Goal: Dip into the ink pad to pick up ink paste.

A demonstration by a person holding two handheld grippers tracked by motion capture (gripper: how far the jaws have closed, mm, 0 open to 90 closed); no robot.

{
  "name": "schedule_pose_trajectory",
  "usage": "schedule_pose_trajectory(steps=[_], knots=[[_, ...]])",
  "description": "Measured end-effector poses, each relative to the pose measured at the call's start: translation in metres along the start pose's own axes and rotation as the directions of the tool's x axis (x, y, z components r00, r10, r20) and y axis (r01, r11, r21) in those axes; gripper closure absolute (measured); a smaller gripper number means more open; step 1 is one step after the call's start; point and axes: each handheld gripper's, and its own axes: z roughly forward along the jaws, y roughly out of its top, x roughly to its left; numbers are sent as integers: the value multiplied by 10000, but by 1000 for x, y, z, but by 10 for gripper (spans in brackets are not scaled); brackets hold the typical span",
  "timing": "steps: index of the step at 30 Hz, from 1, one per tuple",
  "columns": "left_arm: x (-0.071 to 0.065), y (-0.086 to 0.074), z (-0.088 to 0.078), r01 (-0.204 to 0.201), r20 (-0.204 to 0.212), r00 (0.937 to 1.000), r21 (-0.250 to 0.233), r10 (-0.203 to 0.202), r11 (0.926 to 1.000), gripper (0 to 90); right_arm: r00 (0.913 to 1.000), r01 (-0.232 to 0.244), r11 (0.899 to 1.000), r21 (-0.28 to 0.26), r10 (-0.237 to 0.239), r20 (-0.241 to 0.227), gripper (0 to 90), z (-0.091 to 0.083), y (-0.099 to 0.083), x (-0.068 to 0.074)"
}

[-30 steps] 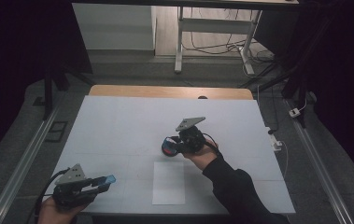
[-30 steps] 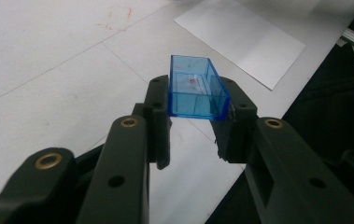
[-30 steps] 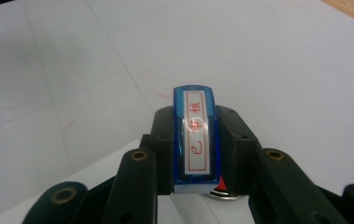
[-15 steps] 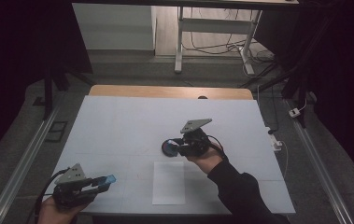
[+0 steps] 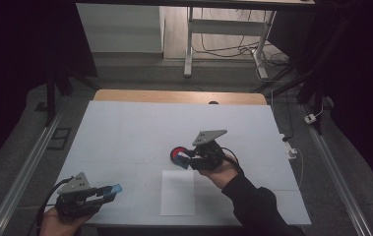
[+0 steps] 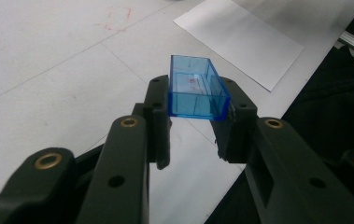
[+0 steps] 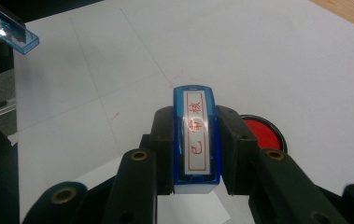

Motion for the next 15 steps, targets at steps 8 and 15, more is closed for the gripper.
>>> schedule_pose_trajectory(steps=[8, 15], knots=[[-1, 0, 0, -51, 1, 10000, 6, 51, 10000, 683, 10000, 69, 10000, -21, -69, -14, 695, -7, -5, 9], [0, 0, 0, -32, 42, 10000, -13, 32, 10000, 683, 9998, 135, 9999, -46, -135, -136, 695, -13, -9, 16]])
